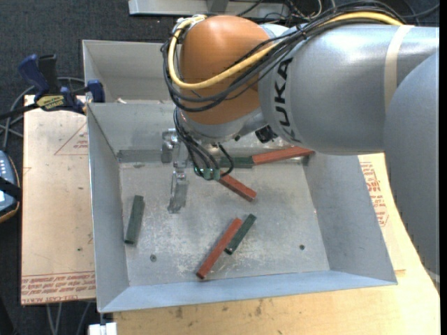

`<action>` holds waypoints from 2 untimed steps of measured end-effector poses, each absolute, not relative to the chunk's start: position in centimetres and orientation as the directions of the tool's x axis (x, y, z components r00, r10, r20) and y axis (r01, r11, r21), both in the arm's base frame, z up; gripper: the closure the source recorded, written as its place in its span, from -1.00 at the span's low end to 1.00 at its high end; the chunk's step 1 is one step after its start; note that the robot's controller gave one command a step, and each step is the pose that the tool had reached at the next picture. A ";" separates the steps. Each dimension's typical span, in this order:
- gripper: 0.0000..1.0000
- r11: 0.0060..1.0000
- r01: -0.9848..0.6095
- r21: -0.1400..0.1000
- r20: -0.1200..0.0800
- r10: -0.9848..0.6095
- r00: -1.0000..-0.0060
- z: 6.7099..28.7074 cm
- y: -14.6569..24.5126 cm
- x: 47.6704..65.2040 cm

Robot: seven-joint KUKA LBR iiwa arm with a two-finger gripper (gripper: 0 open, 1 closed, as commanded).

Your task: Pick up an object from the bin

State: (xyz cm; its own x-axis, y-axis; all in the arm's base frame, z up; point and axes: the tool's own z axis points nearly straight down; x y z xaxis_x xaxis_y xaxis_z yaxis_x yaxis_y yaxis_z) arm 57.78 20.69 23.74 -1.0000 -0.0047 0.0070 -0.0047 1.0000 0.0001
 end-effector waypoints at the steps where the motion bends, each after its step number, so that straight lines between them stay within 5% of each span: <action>1: -1.00 0.904 -0.427 0.002 0.001 -0.427 -0.904 6.8 25.0 55.6; 2: -1.00 0.886 -0.464 -0.001 -0.006 -0.464 -0.886 10.2 23.8 56.8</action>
Offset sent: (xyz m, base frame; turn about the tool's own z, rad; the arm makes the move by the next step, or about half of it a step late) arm -0.0217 0.0420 -0.1674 -0.4373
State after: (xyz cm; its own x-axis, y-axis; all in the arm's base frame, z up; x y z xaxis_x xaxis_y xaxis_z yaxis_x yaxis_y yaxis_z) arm 56.76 23.79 10.18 -0.8860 -0.4637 -0.0062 -0.4637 0.8860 -0.0006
